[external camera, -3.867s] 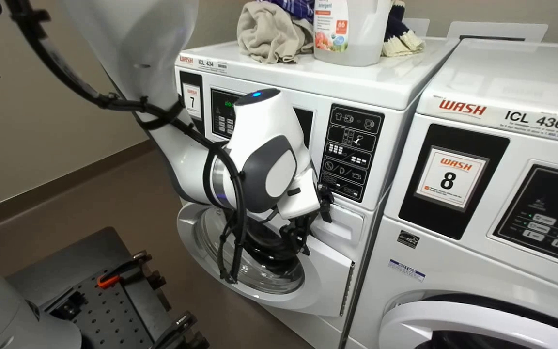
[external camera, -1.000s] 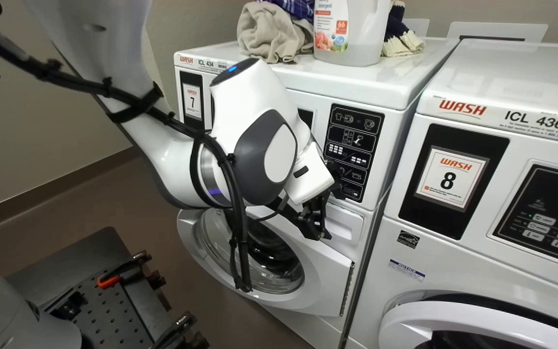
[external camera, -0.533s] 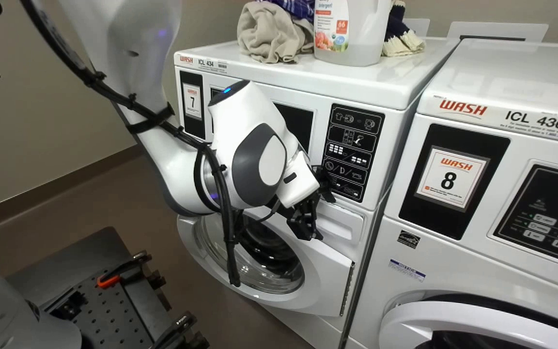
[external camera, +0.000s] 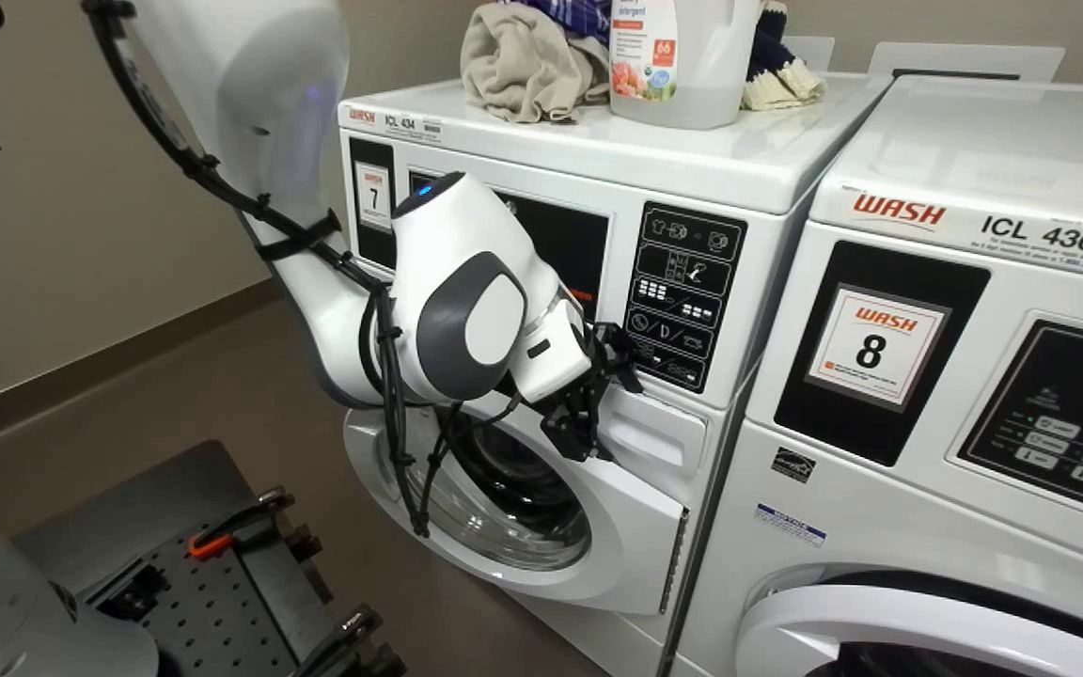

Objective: Open the detergent tray on the first washing machine from the left

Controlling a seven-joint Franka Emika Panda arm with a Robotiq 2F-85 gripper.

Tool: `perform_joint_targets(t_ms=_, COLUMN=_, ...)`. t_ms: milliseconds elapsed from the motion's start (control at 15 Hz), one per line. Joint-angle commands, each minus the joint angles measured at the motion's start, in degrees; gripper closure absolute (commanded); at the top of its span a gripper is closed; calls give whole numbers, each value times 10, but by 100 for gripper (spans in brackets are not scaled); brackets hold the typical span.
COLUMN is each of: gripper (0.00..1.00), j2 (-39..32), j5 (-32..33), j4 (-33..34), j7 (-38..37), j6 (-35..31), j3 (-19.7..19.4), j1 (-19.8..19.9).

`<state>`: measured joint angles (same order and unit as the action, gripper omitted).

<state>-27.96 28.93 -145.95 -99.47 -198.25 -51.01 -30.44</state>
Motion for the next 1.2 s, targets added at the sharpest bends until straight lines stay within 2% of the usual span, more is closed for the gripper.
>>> perform_joint_targets(t_ms=0, gripper=0, j2=-1, j5=-36, j4=1, j7=2, j6=0, j3=-4, j1=-24)
perform_joint_targets(t_ms=333, gripper=0, j2=-7, j5=-62, j4=-2, j7=2, j6=1, j3=1, j1=-29)
perform_joint_targets(t_ms=667, gripper=0, j2=-12, j5=-54, j4=-22, j7=6, j6=1, j3=3, j1=-16)
perform_joint_targets(t_ms=733, gripper=0, j2=4, j5=-163, j4=-37, j7=114, j6=7, j3=55, j1=17)
perform_joint_targets(t_ms=800, gripper=0, j2=-19, j5=-83, j4=-33, j7=28, j6=2, j3=17, j1=-2)
perform_joint_targets(t_ms=867, gripper=0, j2=0, j5=-217, j4=-46, j7=163, j6=6, j3=81, j1=38)
perform_joint_targets(t_ms=1133, gripper=0, j2=-7, j5=-388, j4=-55, j7=298, j6=12, j3=134, j1=65)
